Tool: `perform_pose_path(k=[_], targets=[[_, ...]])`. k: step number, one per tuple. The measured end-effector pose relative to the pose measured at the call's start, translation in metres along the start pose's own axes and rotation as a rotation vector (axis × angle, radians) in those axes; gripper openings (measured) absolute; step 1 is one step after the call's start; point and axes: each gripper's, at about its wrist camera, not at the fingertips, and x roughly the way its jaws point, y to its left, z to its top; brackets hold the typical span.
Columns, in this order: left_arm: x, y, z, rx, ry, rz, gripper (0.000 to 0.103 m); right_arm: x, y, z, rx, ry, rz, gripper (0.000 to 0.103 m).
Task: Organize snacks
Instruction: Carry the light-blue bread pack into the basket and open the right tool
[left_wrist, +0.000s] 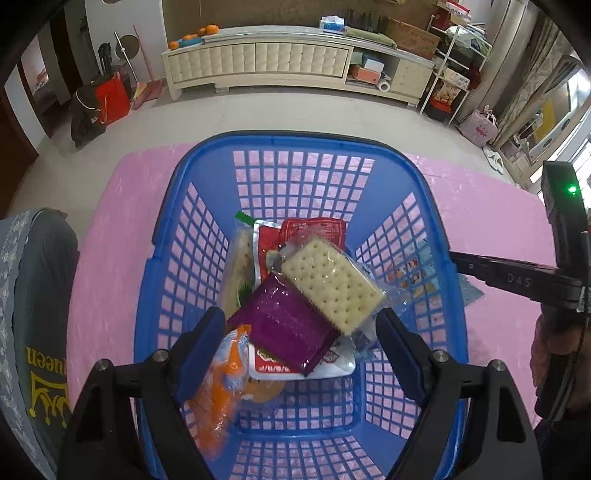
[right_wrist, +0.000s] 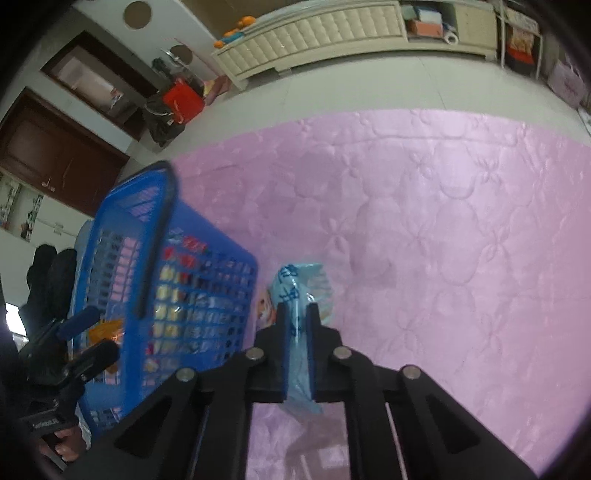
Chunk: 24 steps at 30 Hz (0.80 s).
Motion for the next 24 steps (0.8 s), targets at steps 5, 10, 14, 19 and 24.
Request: perform_pose_path(k=[5,10,14,19,24], targets=[[-0.017,-0.006,-0.007,0.0,-0.028,-0.013,0.082,-0.031,0.009,-0.013,-0.041,-0.034,-0.016,0.009],[-0.043,-0.007,-0.014,-0.004,-0.069,-0.027,0.082,-0.071,0.014,-0.018,-0.051,-0.091,-0.023,0.009],[-0.065,-0.008,-0.018,-0.001,-0.104,-0.031,0.082,-0.094,0.032,-0.014,-0.068,-0.132,-0.015,0.009],[-0.089,-0.009,-0.025,0.005,-0.144,-0.035,0.082,-0.114,0.064,-0.013,-0.121,-0.17,0.009,0.009],[-0.103,-0.004,-0.032,0.015,-0.162,-0.032,0.082,-0.118,0.099,-0.017,-0.173,-0.184,0.049,0.009]])
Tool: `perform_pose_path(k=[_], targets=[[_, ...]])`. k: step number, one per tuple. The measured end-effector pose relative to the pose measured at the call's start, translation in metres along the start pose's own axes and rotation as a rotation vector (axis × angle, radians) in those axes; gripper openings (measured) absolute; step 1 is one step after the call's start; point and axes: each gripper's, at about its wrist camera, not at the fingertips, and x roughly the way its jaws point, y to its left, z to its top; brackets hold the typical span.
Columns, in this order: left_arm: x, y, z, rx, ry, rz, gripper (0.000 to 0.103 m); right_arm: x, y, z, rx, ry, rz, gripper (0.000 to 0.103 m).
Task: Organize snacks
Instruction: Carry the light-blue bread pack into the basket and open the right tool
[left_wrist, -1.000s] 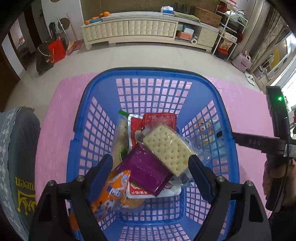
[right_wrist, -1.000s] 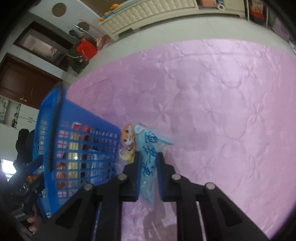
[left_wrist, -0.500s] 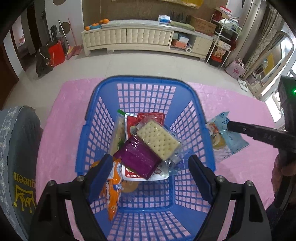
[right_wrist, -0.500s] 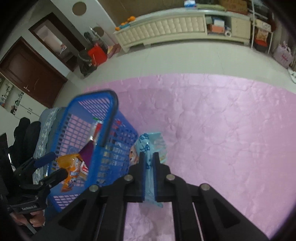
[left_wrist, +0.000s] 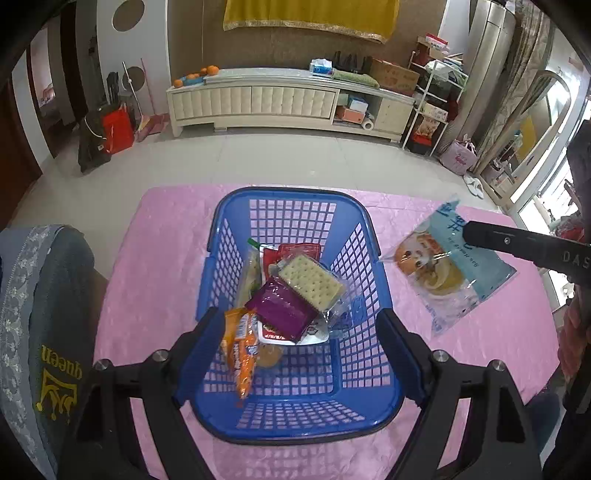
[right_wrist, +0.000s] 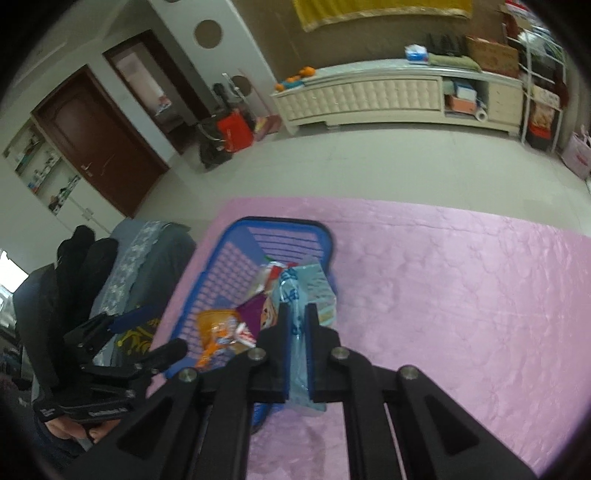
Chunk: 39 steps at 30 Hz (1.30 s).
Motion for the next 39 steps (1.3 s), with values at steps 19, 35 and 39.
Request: perform_pose_path(k=[19,35,39], targets=[[-0.002,0.04,-0.039,-0.023,0.029,0.016,0.082,0.071,0.064,-0.031,-0.121,0.138,0.068,0.006],[0.023,0.048,-0.062,-0.033,0.054,-0.003,0.082,0.094,0.065,-0.062,-0.208,0.174,-0.002,0.006],[0.019,0.045,-0.066,-0.026,0.02,-0.008,0.082,0.075,0.065,-0.062,-0.261,0.114,-0.045,0.006]])
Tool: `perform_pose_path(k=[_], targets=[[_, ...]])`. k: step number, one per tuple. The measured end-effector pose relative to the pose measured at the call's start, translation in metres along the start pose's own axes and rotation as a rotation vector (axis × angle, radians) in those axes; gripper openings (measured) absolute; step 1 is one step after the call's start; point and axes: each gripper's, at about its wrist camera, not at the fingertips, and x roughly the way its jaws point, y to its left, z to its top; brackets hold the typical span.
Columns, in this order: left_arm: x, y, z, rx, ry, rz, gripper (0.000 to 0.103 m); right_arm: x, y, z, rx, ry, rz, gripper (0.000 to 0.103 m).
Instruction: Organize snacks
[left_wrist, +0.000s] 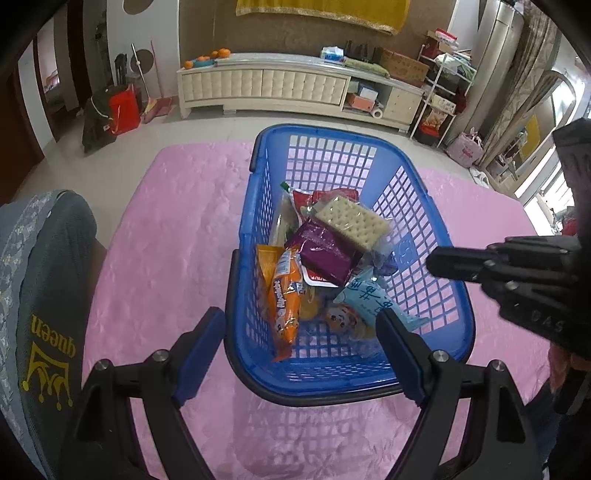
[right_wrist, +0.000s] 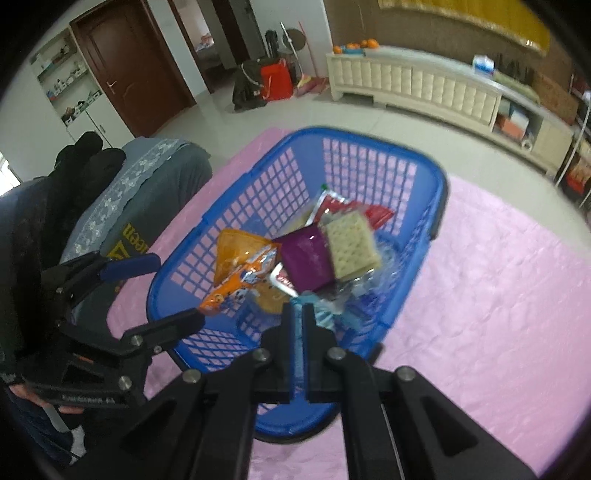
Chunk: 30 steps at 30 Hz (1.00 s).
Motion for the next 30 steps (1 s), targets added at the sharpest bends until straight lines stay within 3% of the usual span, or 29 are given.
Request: perform_pose_path(k=[6,12,15,17,23,25,26,30], targets=[[-0.018,-0.011,-0.009,0.023,-0.068,-0.003,0.082,-0.025,-0.01,-0.015,0.046,-0.072,-0.025,0.006],[-0.057,-0.043,-0.028,0.1,-0.219,0.069,0.082,-0.067,-0.01,-0.042,0.064,-0.194,-0.095,0.01],[-0.074,-0.061,-0.037,0.125,-0.273,0.052,0.082,-0.091,-0.008,-0.057,0.079,-0.258,-0.12,0.04],[-0.085,-0.07,-0.04,0.122,-0.302,0.039,0.082,-0.105,-0.006,-0.065,0.08,-0.296,-0.147,0.076],[-0.128,-0.097,-0.052,0.138,-0.466,0.062,0.082,-0.152,0.003,-0.089,0.077,-0.402,-0.169,0.093],[-0.139,-0.104,-0.053,0.131,-0.487,0.049,0.082,-0.167,0.007,-0.096,0.073,-0.437,-0.191,0.103],[-0.143,-0.105,-0.052,0.128,-0.486,0.038,0.084,-0.173,0.01,-0.098,0.066,-0.451,-0.211,0.103],[-0.165,-0.113,-0.054,0.132,-0.531,0.033,0.103,-0.202,0.025,-0.108,0.031,-0.541,-0.306,0.103]])
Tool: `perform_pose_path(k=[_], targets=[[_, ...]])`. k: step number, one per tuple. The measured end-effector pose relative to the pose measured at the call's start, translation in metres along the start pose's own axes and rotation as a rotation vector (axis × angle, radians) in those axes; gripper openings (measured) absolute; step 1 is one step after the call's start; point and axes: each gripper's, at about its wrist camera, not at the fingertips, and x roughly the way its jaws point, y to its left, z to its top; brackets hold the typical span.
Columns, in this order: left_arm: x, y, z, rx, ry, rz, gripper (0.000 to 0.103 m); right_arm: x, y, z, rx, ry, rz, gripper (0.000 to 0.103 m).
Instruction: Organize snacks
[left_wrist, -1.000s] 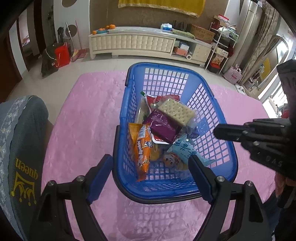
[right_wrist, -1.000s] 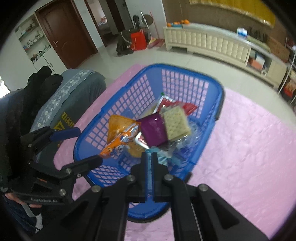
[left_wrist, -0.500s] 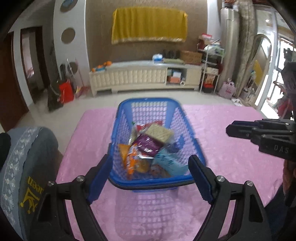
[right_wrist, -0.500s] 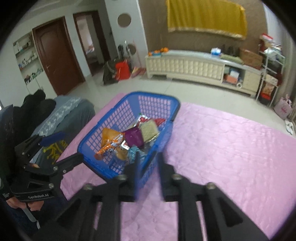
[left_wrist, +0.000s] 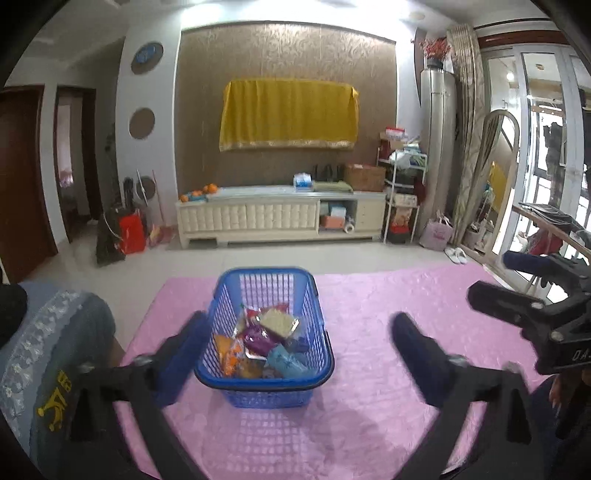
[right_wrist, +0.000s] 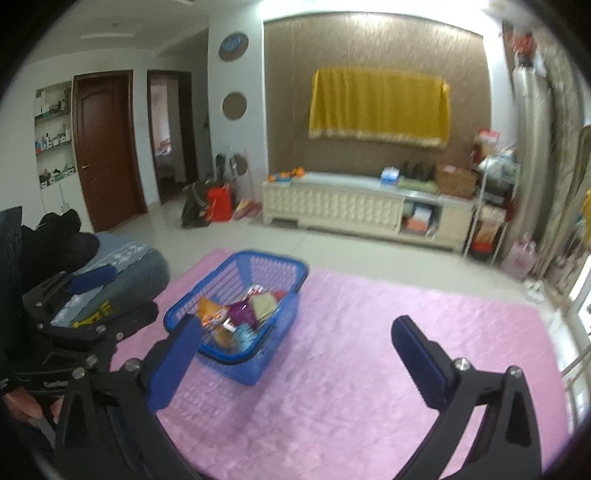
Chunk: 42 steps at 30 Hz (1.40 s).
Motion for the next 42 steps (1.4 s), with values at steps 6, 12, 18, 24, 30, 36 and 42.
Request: perform_pose_path(k=[6,12,18,24,30,36,42], targets=[[-0.028,-0.008,0.007,0.0,-0.04,-0.027,0.103,-0.033,0.005,0.003,-0.005,-0.084,-0.028,0.103],[-0.045,-0.017,0.009,0.029,-0.059,-0.044,0.103,-0.048,0.006,-0.003,0.044,-0.099,-0.032,0.103],[-0.044,-0.018,0.005,0.02,-0.045,-0.055,0.103,-0.053,0.012,-0.011,0.04,-0.099,-0.022,0.103],[-0.045,-0.016,0.003,0.013,-0.034,-0.066,0.103,-0.06,0.014,-0.013,0.036,-0.11,-0.029,0.103],[-0.05,-0.013,0.001,-0.01,-0.028,-0.085,0.103,-0.063,0.017,-0.014,0.031,-0.115,-0.042,0.103],[-0.055,-0.015,0.001,-0.008,-0.035,-0.087,0.103,-0.064,0.019,-0.013,0.037,-0.113,-0.045,0.103],[-0.054,-0.016,0.0,-0.014,-0.031,-0.097,0.103,-0.065,0.019,-0.012,0.047,-0.111,-0.041,0.103]])
